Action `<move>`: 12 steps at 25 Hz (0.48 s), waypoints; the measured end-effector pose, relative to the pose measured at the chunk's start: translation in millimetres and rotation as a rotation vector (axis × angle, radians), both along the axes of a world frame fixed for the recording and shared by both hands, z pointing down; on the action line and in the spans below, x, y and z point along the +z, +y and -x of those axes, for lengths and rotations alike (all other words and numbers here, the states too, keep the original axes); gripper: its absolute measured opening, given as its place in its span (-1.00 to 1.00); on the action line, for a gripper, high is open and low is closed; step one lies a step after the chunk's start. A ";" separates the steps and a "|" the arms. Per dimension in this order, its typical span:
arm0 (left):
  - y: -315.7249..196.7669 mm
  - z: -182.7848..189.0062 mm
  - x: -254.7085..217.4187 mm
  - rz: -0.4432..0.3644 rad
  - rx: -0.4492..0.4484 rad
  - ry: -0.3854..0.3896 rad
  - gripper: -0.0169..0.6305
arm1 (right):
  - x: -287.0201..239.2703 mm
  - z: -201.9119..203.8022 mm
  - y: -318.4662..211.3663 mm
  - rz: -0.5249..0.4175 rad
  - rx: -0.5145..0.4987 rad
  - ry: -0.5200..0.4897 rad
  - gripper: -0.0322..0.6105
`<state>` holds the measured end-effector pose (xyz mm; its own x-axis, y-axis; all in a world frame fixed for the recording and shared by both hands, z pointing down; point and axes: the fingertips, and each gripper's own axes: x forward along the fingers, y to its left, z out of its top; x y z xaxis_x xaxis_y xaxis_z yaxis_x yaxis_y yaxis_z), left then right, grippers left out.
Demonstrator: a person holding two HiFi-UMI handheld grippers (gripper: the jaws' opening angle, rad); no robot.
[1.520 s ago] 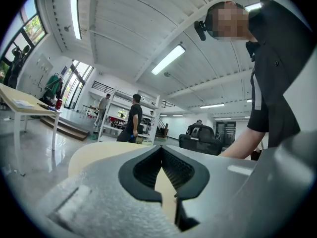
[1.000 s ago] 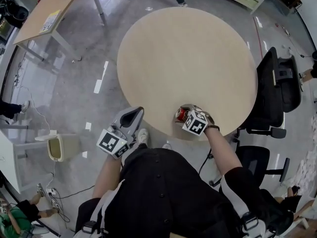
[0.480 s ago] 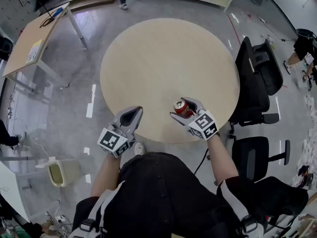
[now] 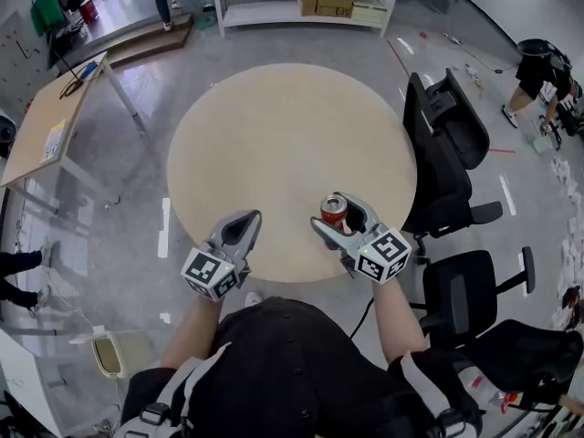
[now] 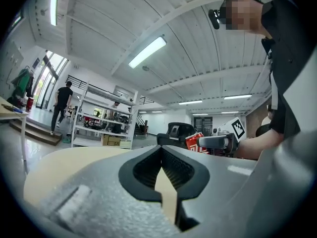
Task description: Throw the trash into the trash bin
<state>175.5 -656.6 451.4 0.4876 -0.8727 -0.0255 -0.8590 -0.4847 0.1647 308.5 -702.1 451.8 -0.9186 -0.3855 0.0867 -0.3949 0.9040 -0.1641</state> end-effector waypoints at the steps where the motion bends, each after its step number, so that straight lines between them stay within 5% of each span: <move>1: 1.4 -0.9 2.1 0.003 -0.009 -0.010 -0.94 | 0.6 -2.3 1.5 0.000 -0.001 -0.006 0.15; 12: 73.0 3.0 11.9 0.026 -0.241 0.021 -0.94 | 21.0 5.6 38.9 0.028 -0.184 -0.042 0.14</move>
